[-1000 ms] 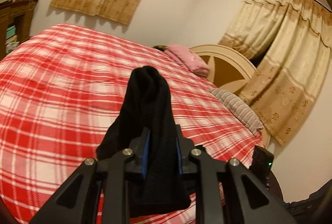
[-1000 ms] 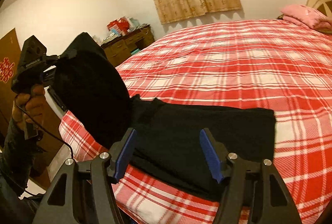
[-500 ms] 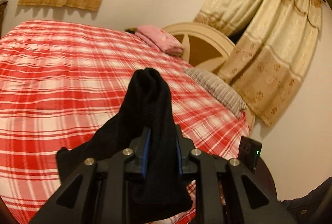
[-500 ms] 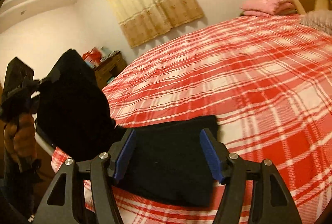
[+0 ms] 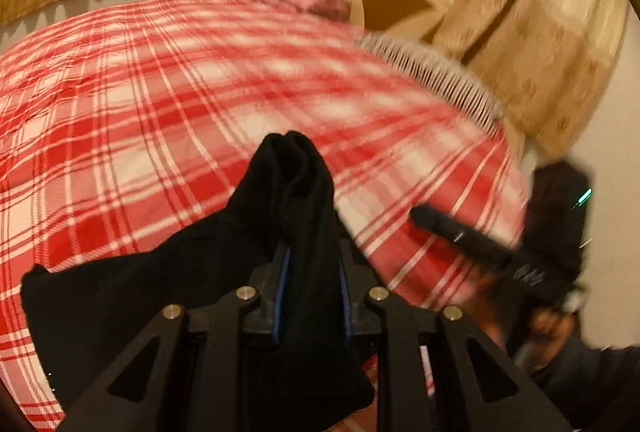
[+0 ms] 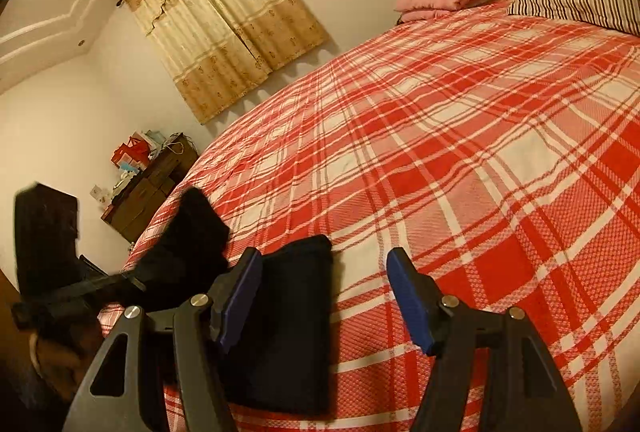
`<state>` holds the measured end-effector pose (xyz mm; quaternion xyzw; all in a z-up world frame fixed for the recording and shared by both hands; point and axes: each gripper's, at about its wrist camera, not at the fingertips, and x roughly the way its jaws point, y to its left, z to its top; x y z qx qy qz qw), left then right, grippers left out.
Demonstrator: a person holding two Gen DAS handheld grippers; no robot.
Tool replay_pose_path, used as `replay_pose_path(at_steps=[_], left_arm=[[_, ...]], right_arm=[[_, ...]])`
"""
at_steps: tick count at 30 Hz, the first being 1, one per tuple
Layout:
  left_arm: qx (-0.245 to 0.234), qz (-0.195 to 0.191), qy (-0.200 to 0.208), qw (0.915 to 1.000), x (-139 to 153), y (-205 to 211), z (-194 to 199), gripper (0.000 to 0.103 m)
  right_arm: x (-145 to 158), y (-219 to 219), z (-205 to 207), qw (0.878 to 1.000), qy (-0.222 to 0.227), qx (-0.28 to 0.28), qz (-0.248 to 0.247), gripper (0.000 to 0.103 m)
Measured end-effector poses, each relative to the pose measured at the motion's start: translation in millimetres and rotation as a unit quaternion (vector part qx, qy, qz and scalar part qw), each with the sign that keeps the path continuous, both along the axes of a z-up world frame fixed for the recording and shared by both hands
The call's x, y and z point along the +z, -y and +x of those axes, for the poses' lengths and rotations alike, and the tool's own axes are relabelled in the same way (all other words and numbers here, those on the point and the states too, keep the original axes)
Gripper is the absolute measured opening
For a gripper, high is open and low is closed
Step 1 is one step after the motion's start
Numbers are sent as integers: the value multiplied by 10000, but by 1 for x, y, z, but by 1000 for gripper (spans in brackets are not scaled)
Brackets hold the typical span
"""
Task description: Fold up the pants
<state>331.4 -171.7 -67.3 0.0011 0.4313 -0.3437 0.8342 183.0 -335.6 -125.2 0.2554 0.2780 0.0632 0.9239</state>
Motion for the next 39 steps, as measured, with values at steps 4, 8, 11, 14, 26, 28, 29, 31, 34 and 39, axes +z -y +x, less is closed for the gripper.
replay_pose_path(at_steps=[4,8,11,14,26,28,29,31,34,39], left_arm=[[-90,49,-23,9999,-6,13,-11,38],[-102,-315,115,9994,9,11,-26,59],[82,-191,324,9993,17,-2,-35,59],[469,108,790,9957,23,-25,-44,75],[2142,787,664,9713,-19,-112,-29,82],[2272,810,561,9689,-27,-119,-26,82],[2304,789,521,9685,-32,-122,-25,82],[2365,799,398,9675,-40,-128,-25,82],[2393,655,257,9684,-50,-134,-23,87],[2387,591,276,9689,-47,-136,-26,87]], right_arm=[[-4,-2,1,10000,-8,2,-81,66],[-7,0,2,9999,-70,-29,-78,66],[-2,0,-2,10000,-24,15,7,66],[8,-6,-7,9999,91,113,4,66],[33,-129,-13,9789,228,1769,-999,66],[24,-126,-7,9819,-58,1445,-1221,66],[18,-117,-3,9848,-268,1177,-1249,66],[5,-99,4,9877,-669,917,-1072,66],[-22,-74,13,9863,-1314,665,-748,66],[-16,-61,6,9913,-1118,400,-566,66]])
